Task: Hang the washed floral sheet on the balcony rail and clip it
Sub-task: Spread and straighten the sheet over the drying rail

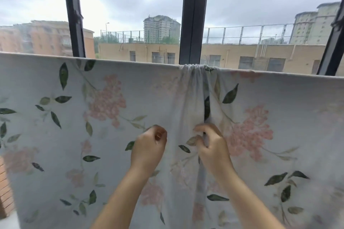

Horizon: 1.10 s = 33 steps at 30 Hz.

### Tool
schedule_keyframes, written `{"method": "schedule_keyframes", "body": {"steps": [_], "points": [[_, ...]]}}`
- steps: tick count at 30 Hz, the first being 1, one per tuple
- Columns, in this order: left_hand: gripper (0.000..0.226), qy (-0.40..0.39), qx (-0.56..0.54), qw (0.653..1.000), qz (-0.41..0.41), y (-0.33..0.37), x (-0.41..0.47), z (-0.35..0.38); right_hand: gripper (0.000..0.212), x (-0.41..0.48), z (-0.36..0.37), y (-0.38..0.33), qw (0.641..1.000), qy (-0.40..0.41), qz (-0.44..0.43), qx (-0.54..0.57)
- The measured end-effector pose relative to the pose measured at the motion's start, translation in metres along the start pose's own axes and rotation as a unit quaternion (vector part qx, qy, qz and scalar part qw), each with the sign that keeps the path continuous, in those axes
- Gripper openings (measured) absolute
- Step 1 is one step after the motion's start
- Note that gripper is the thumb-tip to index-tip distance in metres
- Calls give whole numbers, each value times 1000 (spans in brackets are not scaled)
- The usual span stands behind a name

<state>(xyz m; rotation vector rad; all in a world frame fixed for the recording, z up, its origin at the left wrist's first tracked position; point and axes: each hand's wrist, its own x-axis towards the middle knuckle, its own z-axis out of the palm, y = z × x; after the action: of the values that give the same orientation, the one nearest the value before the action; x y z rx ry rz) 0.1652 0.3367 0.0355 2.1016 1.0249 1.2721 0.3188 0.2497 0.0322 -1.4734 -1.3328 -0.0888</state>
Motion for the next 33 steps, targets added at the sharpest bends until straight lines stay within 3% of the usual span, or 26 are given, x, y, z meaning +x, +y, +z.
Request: {"method": "schedule_keyframes", "body": {"steps": [5,10,15,20,24,26,29,31,33], "points": [[13,108,68,980,151,15,82,-19,16,76,0,-29,977,80,-150,-127],[18,187,129,940,254,49,152,-24,16,138,-7,-49,936,169,-203,-233],[9,110,93,939,311,60,186,-27,18,172,-17,-56,937,133,-140,-292],[14,61,52,921,382,50,203,-30,32,180,-12,-53,889,160,-134,-408],[13,72,73,924,369,49,213,-32,41,184,-7,-55,884,180,-120,-415],[16,84,32,933,347,44,222,-40,42,186,-6,-56,882,201,-113,-411],[20,171,-47,951,252,32,236,-61,38,186,-8,-56,877,215,-119,-412],[21,220,-28,956,194,26,239,-73,34,185,-8,-58,878,217,-113,-412],[22,209,33,961,180,25,235,-77,35,184,-9,-59,878,218,-108,-412]]}}
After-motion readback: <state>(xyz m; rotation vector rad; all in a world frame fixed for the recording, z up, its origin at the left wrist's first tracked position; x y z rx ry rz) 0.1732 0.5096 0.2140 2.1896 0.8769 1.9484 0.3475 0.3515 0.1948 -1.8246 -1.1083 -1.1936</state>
